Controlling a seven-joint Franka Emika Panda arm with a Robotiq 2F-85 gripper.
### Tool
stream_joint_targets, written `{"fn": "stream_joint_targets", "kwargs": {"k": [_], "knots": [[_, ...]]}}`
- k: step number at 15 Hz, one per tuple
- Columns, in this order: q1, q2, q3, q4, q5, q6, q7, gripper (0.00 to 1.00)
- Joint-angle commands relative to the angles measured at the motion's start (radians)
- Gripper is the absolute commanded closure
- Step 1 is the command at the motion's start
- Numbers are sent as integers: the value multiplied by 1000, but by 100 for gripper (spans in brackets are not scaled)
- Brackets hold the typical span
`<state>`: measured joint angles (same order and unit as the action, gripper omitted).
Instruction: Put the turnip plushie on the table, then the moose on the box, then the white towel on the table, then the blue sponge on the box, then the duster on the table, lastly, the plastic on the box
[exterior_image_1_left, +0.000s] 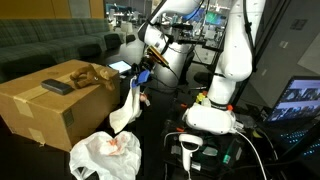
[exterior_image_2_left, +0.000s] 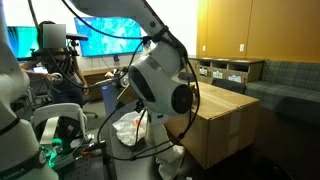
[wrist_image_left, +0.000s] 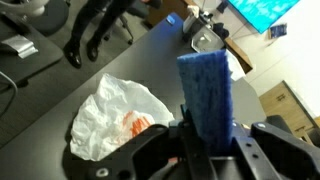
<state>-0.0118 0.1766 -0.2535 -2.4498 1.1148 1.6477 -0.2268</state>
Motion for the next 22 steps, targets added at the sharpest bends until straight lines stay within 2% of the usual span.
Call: {"fn": "stream_joint_targets", "kwargs": {"k": [1, 8, 12, 16, 22], "knots": [[-44, 77, 75, 111, -100, -155, 21, 97], [-22, 147, 173, 240, -333, -305, 60, 97], [-27, 136, 180, 259, -537, -409, 110, 97], [-34, 146, 167, 305, -698, -523, 233, 97], [-36, 159, 112, 384, -752, -487, 534, 97]]}}
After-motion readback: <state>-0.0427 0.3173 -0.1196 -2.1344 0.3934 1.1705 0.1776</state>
